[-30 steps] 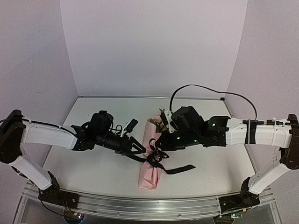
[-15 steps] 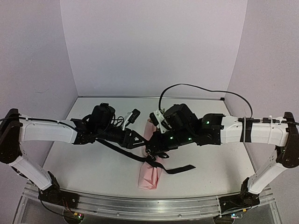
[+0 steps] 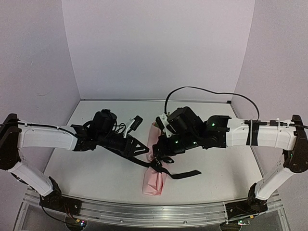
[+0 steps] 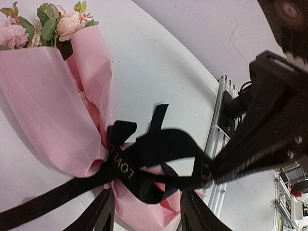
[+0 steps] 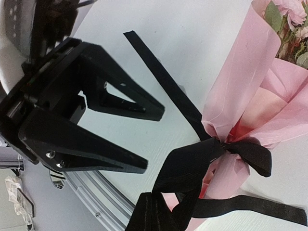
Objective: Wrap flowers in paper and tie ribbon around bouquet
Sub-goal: Cross the half-tied ribbon over the folded bouquet.
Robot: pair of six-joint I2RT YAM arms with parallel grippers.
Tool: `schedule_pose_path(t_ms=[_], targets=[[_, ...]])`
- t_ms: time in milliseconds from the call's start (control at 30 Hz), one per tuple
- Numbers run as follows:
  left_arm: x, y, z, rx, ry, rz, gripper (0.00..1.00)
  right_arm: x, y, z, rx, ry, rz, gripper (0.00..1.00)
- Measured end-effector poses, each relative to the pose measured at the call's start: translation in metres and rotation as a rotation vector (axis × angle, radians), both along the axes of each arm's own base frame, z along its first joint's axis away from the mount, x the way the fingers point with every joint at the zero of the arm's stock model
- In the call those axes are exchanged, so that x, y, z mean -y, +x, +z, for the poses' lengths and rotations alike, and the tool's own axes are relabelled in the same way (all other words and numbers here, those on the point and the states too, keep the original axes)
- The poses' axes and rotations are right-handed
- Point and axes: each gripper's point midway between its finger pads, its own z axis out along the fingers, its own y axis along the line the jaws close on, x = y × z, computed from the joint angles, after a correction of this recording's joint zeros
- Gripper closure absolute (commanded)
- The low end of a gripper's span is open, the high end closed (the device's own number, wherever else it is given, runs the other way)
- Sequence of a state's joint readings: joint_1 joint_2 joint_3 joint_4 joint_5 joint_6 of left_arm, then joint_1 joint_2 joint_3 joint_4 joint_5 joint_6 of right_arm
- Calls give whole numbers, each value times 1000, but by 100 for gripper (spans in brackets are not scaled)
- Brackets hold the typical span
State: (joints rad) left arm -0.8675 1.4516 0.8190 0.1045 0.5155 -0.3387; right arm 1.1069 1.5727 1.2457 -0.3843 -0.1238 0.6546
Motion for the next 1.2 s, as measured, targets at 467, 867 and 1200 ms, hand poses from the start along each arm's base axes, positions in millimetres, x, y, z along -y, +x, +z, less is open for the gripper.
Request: schedule_pose_path(t_ms=[467, 867, 1200], targets=[[-63, 17, 12, 49, 5, 341, 44, -46, -37, -33, -93, -74, 136, 68], [-35, 38, -5, -42, 52, 290, 48, 1, -43, -11, -2, -110, 164, 61], [-23, -14, -32, -199, 96, 79, 39, 67, -43, -77, -31, -233, 121, 62]])
